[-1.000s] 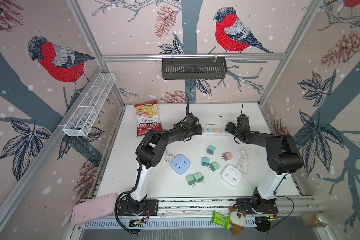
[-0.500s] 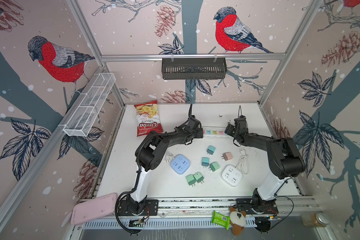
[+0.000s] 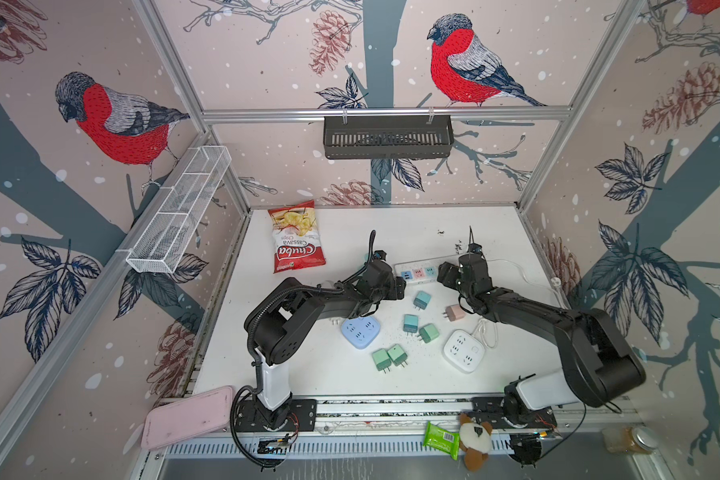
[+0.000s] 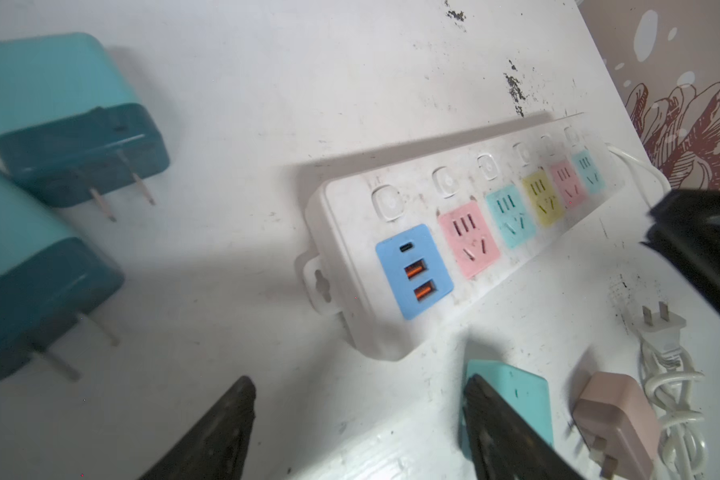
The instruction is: Insert the plug
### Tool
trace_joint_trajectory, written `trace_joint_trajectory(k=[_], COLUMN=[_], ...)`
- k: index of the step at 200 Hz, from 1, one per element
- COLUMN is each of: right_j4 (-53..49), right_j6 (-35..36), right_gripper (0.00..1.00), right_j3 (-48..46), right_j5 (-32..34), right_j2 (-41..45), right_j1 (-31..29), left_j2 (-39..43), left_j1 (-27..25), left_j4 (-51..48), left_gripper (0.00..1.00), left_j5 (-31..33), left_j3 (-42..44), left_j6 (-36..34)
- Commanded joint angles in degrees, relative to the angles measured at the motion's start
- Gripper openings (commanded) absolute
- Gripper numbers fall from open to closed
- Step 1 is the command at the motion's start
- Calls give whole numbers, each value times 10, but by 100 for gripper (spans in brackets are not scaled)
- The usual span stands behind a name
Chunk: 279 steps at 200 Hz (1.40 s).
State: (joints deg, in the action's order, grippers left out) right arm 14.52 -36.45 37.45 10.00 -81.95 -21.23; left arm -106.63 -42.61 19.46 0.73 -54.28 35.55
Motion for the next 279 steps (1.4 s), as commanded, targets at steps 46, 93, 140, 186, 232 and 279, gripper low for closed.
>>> trace_joint_trajectory(k=[46, 93, 140, 186, 232, 279], right_j4=[-54, -64, -56, -38, -9, 0], right_j6=[1, 5, 0, -12, -19, -15], right_gripper=[73, 73, 72, 69, 67, 66], right_j3=[101, 186, 234, 212, 146, 91], right_j5=[-58, -127, -176, -197, -181, -155], right_j2=[-23, -154, -240, -259, -229, -178], right_j1=[163, 233, 244, 238, 213, 189], left_j2=[15, -30, -60, -66, -85, -85], left_j1=[-1, 0, 16, 25, 27, 27], left_j4=[-13, -40, -41, -8, 22, 59], left_gripper=[80, 80, 80, 81, 81, 82], left_j5=[12, 9, -3, -31, -57, -69], left_j3=[-65, -121, -134, -116, -110, -92], left_j6=[-17, -19, -12, -8, -2, -6])
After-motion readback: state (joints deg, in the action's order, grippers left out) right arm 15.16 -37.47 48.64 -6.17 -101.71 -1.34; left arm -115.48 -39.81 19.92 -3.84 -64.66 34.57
